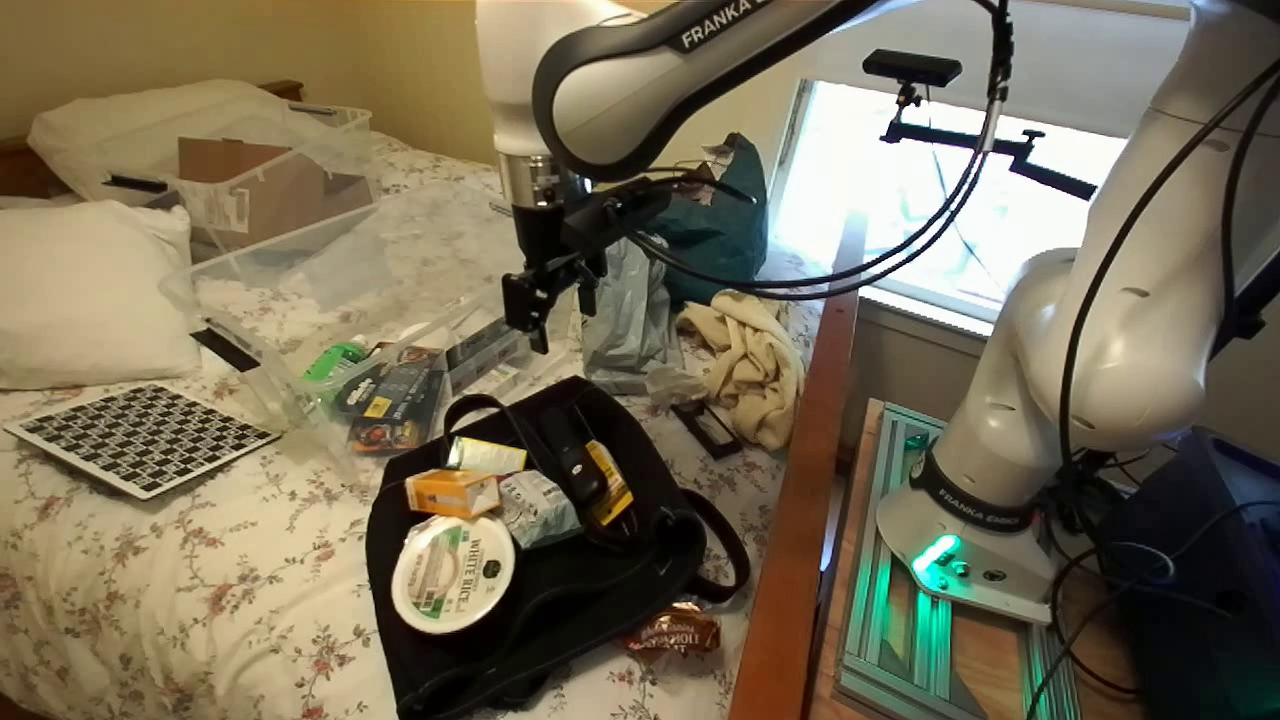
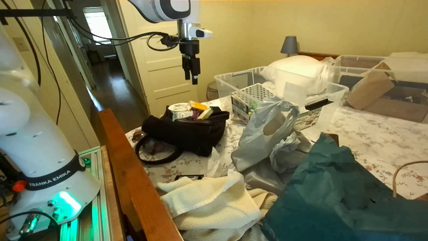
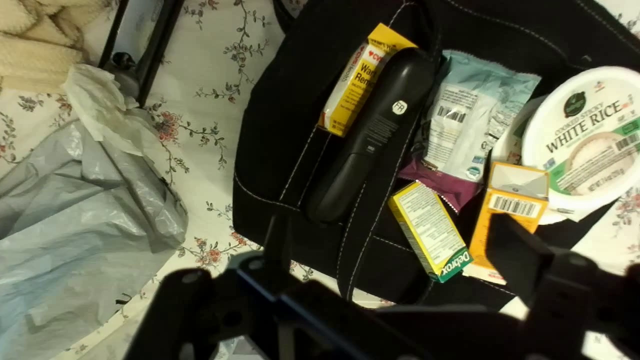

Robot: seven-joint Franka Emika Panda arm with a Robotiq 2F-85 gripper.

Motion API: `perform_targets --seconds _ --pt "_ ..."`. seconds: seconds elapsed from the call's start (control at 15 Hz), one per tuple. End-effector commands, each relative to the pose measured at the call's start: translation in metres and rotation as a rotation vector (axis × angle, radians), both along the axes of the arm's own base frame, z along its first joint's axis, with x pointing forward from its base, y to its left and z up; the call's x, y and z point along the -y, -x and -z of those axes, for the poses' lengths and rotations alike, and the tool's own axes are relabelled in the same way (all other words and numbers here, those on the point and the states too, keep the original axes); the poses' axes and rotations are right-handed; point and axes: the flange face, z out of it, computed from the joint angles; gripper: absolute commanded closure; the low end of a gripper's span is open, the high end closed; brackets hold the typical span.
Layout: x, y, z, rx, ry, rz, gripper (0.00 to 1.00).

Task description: Put the remote in the storage box

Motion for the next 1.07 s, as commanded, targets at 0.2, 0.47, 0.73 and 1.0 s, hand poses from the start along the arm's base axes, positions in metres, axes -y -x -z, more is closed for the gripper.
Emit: perform_targets --seconds 0.2,0.47,0.73,1.0 --pt "-0.026 -0.017 0.028 -0.063 -0.032 0.012 0.00" --pt "-0.023 -0.026 0.053 -0.099 -0.027 0.053 0.00" --pt "-0.018 -0.035 0.077 -0.141 -0.043 0.119 0.00" --pt "-0.017 -0.045 0.103 -0.179 -0.097 0.181 0.00"
